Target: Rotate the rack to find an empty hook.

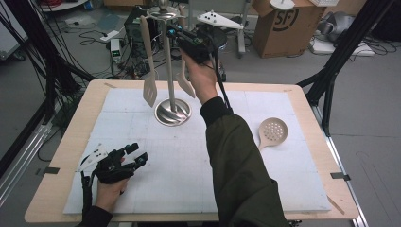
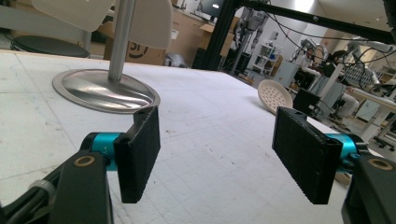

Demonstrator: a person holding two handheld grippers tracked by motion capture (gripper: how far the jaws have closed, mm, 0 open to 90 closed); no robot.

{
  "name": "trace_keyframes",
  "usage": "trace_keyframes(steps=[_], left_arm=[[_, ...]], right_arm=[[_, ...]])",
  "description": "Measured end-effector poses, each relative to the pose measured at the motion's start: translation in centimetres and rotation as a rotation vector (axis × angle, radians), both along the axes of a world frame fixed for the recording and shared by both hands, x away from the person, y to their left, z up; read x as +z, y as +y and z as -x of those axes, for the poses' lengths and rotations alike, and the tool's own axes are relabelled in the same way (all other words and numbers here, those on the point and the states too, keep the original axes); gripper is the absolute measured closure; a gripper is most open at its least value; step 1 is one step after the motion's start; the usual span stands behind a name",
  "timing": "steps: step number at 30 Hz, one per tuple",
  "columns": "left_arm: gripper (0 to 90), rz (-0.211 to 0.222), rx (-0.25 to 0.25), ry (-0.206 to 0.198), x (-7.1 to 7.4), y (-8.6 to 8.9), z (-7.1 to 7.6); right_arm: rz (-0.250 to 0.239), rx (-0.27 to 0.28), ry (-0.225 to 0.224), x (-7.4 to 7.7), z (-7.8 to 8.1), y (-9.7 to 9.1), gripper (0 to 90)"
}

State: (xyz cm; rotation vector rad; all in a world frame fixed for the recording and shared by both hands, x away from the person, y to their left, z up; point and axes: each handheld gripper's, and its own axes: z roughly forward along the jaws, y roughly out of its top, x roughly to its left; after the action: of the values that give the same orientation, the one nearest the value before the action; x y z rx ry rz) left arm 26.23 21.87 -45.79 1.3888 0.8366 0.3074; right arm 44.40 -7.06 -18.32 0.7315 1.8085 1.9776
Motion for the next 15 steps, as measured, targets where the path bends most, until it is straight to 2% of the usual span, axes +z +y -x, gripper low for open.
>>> trace_keyframes(steps=[9, 11, 12, 15], left_arm=[[32.8, -0.012, 0.002, -0.004, 0.0, -0.1, 0.1], [33.2, -0.009, 0.005, -0.009, 0.0, -0.2, 0.1], [33.3, -0.010, 0.006, -0.010, 0.0, -0.2, 0.1], [33.2, -0.017, 0.007, -0.011, 0.0, -0.2, 0.1]], right_arm=[[-0.006, -0.024, 0.019, -0.2, 0.4, -2.0, 87.4], [0.010, -0.033, 0.026, -0.4, 0.6, -2.3, 78.2], [0.008, -0.041, 0.034, -0.5, 0.6, -2.5, 70.1], [0.004, -0.068, 0.053, -0.8, 0.7, -3.2, 59.5]])
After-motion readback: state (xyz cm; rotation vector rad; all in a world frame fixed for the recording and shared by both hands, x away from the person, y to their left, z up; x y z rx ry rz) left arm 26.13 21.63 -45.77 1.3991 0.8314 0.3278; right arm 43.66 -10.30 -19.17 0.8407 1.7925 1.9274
